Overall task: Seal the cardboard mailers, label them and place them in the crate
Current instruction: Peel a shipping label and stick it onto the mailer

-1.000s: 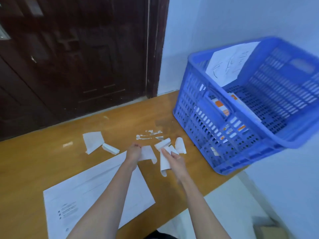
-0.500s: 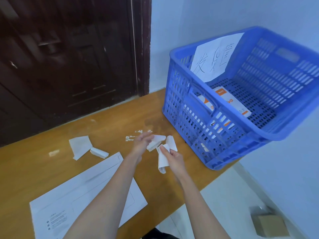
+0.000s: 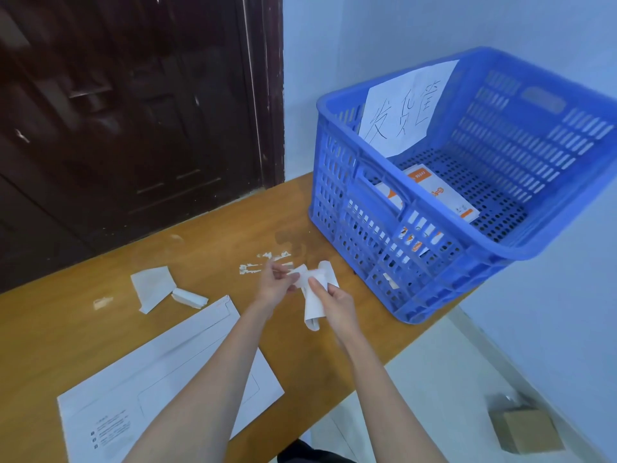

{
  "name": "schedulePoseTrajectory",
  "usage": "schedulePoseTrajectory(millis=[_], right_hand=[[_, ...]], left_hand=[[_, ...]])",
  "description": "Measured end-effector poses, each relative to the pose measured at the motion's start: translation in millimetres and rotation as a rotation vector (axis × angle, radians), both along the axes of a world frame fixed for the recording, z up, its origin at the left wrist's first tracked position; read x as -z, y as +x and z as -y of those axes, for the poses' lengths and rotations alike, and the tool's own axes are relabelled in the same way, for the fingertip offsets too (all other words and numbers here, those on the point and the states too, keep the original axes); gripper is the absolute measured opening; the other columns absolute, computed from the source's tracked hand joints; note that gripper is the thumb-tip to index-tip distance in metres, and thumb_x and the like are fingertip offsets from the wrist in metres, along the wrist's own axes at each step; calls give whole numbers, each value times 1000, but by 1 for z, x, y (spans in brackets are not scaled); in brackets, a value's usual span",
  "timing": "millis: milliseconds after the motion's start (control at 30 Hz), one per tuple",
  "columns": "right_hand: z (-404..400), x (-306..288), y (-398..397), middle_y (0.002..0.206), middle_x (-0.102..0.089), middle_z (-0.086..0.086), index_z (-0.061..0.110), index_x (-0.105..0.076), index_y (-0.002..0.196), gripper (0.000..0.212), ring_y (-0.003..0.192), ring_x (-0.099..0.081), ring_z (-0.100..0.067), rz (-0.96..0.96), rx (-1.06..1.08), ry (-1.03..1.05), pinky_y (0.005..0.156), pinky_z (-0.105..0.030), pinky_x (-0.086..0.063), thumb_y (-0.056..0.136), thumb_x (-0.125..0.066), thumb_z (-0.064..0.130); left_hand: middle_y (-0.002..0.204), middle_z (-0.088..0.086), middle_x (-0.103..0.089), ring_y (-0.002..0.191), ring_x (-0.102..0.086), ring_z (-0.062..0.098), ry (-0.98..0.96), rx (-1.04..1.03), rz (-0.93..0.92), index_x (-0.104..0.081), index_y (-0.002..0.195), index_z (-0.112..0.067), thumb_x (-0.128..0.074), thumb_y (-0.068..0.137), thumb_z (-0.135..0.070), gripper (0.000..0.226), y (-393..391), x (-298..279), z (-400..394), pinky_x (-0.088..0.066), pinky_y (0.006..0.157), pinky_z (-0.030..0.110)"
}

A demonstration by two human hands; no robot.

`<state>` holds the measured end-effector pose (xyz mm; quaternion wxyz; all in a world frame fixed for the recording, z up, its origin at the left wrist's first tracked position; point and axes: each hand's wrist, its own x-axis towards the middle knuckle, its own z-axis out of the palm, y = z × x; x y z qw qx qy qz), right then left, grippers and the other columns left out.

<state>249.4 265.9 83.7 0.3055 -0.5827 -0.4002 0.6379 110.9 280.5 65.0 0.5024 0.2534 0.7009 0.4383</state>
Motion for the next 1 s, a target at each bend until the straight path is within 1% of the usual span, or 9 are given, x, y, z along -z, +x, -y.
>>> schedulePoseTrajectory(millis=[200, 300, 367, 467, 567, 667, 767, 867, 1000], right_hand=[[1, -1, 8, 78, -65, 2, 10, -72, 94, 30, 69, -57, -7, 17, 1, 20, 56, -12, -42, 88, -66, 38], [4, -1, 8, 76, -65, 0, 6, -71, 91, 34, 67, -57, -7, 54, -9, 61, 56, -15, -42, 86, -67, 39], [7, 1, 5, 70, -62, -2, 4, -68, 82, 35, 64, -54, -9, 145, -29, 161, 57, -21, -40, 86, -66, 39], [12, 1, -4, 51, -44, 7, 11, -51, 61, 43, 49, -36, -7, 341, -98, 316, 50, -19, -27, 88, -63, 42], [18, -4, -14, 45, -37, 7, 27, -37, 54, 47, 44, -35, -8, 536, -244, 417, 44, -20, -25, 91, -56, 48], [24, -2, -19, 56, -43, 6, 26, -46, 59, 43, 52, -39, -10, 701, -385, 539, 48, -22, -25, 92, -50, 54], [29, 8, -23, 83, -63, 5, 21, -68, 96, 39, 78, -49, -14, 816, -497, 631, 69, -28, -33, 90, -50, 56], [37, 15, -29, 116, -62, 12, 29, -63, 118, 46, 107, -47, -13, 757, -560, 626, 88, -30, -35, 84, -56, 60], [48, 15, -46, 122, -55, 14, 33, -62, 119, 54, 114, -42, -11, 731, -646, 666, 92, -28, -30, 76, -61, 65]], left_hand=[[85, 11, -53, 52, -67, 10, 16, 36, 47, -44, 92, -8, -62, 91, -5, 17, 7, -3, 1, -56, 56, 21], [81, 3, -53, 54, -58, 12, -78, 59, 9, -49, 88, -13, -57, 96, -23, 15, 11, -15, 6, -47, 46, 17], [72, 3, -53, 47, -53, 10, -191, 132, -21, -52, 82, -12, -53, 96, -40, 31, 10, -23, 11, -40, 44, 18], [71, 5, -63, 55, -63, 14, -326, 242, 49, -59, 81, -10, -51, 91, -57, 48, 5, -29, 20, -51, 55, 23], [69, 5, -67, 66, -67, 19, -358, 267, 170, -62, 83, -12, -50, 93, -50, 41, 1, -28, 30, -58, 78, 35], [66, 7, -63, 60, -64, 17, -339, 176, 256, -58, 84, -8, -50, 94, -32, 28, -4, -21, 35, -57, 83, 41], [67, 6, -55, 58, -58, 16, -337, 132, 307, -51, 80, -7, -48, 88, -13, 10, -11, -15, 38, -57, 63, 32], [70, 4, -40, 60, -44, 16, -334, 55, 269, -46, 72, -11, -48, 88, -11, 17, -18, -2, 43, -41, 50, 25], [77, 11, -61, 72, -59, 26, -321, -130, 158, -62, 78, -7, -60, 91, -19, 18, -33, 9, 58, -45, 62, 32]])
